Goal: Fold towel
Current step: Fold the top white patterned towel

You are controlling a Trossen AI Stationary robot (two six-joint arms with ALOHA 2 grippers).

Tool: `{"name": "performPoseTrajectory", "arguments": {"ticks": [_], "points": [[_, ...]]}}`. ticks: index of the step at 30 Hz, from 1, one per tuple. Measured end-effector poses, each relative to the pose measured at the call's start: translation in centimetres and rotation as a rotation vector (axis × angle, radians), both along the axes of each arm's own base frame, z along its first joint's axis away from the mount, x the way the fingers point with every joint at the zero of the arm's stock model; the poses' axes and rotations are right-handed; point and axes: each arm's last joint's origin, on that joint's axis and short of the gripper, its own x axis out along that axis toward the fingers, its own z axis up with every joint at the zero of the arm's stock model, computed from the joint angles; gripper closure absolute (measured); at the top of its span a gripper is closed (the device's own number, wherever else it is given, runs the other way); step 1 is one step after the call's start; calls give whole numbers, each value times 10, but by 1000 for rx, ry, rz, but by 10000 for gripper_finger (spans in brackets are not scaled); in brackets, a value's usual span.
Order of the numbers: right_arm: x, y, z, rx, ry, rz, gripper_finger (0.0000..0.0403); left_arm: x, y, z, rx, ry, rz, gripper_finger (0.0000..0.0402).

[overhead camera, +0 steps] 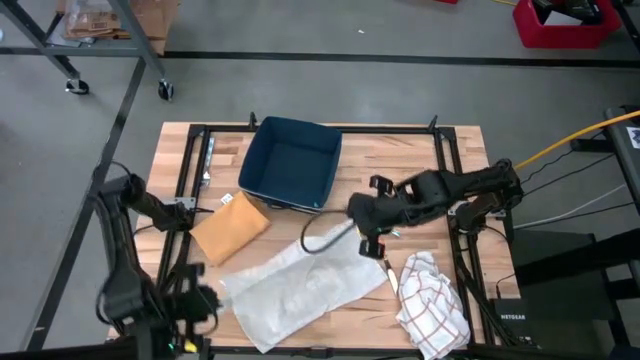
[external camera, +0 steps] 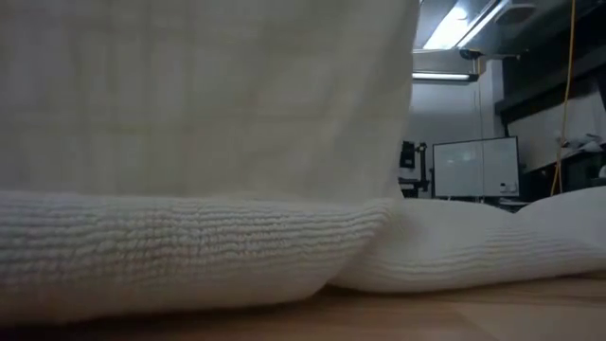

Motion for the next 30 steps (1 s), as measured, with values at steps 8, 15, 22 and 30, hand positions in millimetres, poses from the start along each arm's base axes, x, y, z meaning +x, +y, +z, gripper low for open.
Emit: {"name": "performPoseTrajectory", "arguments": {"ticks": [8,15,22,30], "points": [[-10,51,-17,-24,30,8,403,20,-42,-22,-102,-77,-89,401],[-15,92,-68,-61,158,-17,403,32,-67,-38,-206,-128,-81,401],[-31,125,-102,-31,281,-17,403,44,-88,-50,-272,-188,-115,401],[-44,146,-111,-5,323,8,403,58,-101,-67,-316,-192,-116,401]]}}
